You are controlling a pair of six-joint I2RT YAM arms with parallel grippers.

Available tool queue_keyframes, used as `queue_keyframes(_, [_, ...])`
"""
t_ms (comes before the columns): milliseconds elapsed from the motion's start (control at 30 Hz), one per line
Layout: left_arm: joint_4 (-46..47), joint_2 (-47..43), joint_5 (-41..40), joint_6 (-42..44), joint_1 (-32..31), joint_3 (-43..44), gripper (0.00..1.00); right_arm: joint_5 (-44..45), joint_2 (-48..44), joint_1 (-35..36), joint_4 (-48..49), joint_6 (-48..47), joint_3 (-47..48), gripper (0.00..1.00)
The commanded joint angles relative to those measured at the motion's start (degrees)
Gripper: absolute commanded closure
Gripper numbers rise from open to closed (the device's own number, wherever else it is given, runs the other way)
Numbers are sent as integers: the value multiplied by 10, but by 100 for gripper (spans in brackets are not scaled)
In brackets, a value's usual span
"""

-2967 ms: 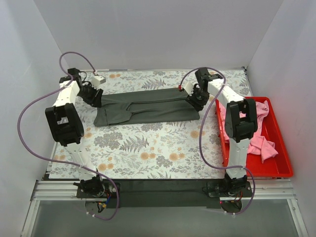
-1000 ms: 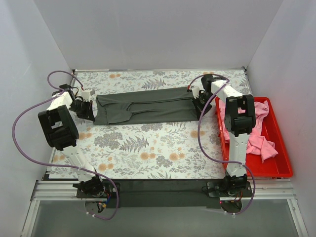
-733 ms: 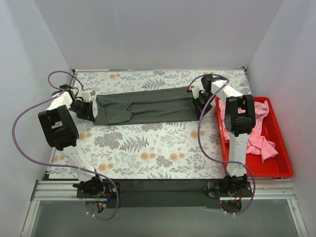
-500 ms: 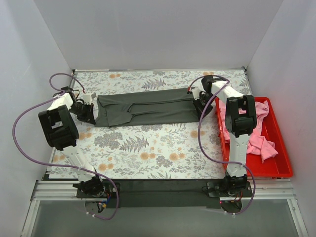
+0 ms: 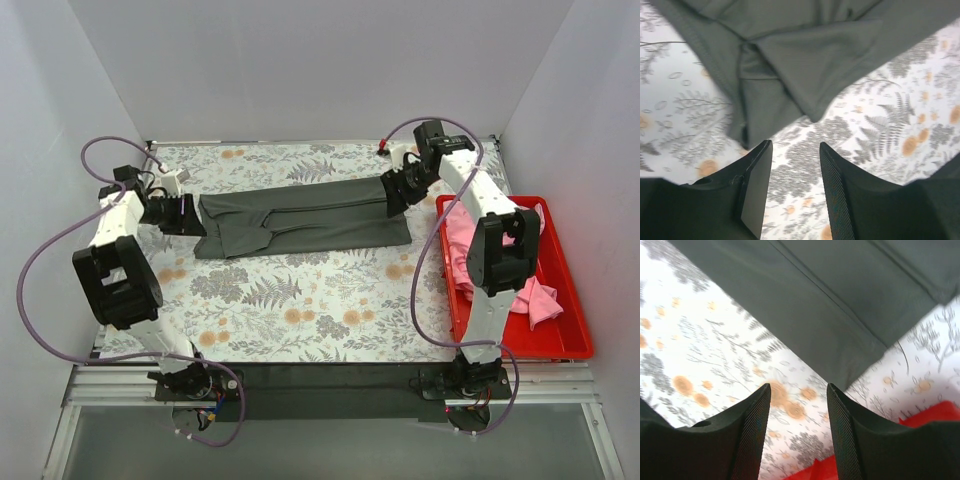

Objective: Fold and stack the t-shirts
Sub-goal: Fold the tshirt

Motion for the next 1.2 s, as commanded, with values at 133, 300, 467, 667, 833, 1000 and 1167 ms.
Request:
queue_keyframes(133, [57,-78,64,-134,-48,-130,56,-99,15,108,66,82,58,48])
queue_keyframes(300, [99,-58,46,-204,-56,-168,48,-132,82,193,154,175,90,48])
queue_keyframes(467, [144,-46,30,-261,-56,-184,46,-128,106,242,309,296,52,41])
queue_keyframes(667, [166,-13,5,-289,-67,-181,48,-116,157,260,353,331,58,41])
queue_keyframes(833, [184,4,-9,-303,-83,-180,50,-91,155,260,354,324,23,44])
queue_keyframes(1000, [190,16,-5,-318,-85,-174,56,-57,157,259,356,313,-12,45])
queue_keyframes(1167, [180,14,9,-322,-86,-159,70,-49,172,259,356,303,-34,47])
